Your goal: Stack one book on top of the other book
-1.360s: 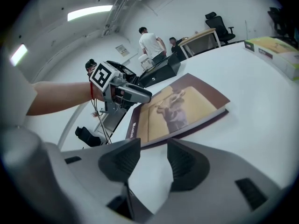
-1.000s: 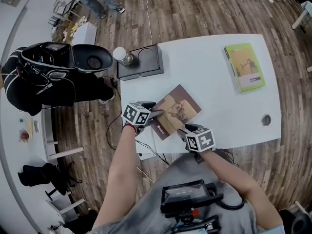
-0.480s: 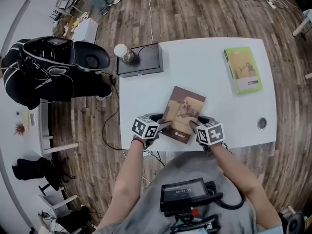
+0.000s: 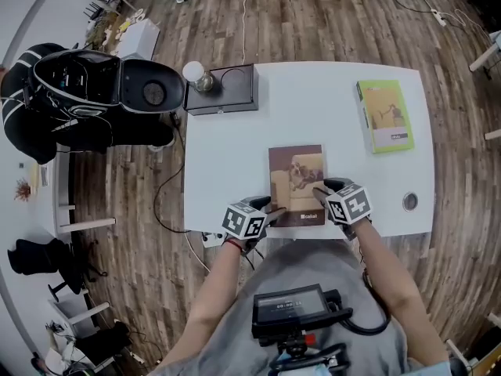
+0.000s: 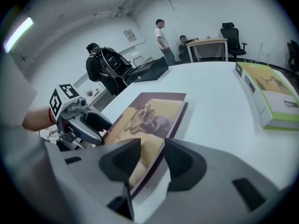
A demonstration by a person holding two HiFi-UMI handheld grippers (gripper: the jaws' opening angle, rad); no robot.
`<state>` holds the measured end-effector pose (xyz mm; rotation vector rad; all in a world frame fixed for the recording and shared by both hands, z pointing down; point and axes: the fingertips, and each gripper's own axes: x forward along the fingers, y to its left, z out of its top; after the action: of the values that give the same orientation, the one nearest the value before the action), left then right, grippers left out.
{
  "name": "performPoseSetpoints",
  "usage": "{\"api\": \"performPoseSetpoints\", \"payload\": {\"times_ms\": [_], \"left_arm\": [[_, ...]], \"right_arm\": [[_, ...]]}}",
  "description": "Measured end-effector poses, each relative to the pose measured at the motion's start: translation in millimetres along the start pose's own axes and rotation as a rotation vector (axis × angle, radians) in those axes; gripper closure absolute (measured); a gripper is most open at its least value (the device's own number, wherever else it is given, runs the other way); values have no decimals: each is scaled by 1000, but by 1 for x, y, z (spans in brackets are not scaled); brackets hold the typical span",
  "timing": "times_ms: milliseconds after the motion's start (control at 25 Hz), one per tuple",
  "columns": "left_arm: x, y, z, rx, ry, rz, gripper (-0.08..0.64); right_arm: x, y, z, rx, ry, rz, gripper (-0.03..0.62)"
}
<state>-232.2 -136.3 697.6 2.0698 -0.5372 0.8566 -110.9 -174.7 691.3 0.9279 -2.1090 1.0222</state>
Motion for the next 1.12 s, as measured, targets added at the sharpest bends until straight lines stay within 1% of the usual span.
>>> {"api": "performPoseSetpoints", "payload": {"times_ms": [120,360,480,560,680,800,880,960,1120], "left_arm": [[6,-6,-4,-9,-13,10,319],[8,0,-2,-37,-18,40,321],[1,-2,4,-47,-56,63,321],[-7,-3,12,-30,-77,99,321],[-17,-1,27,16,-95,184,319],[-21,-8,48,47,-117,229,319],[-20,-18,63,57,-138,231,319],[-17,-33,77,69,-160,217,319],[-4,-72,111,105,-212,148,319]], "right_arm": [[-4,-5,-3,-22,13,-9,437],[-3,-5,-2,-28,4,-26,436],[-10,-6,-3,-56,-9,-31,436],[-17,-9,-1,-84,-26,-36,436],[-30,-17,4,-123,-50,-48,436],[-42,-25,10,-124,-75,-48,437],[-53,-29,14,-117,-95,-44,436],[-64,-31,17,-116,-116,-40,436],[-89,-41,31,-131,-163,-48,437]]}}
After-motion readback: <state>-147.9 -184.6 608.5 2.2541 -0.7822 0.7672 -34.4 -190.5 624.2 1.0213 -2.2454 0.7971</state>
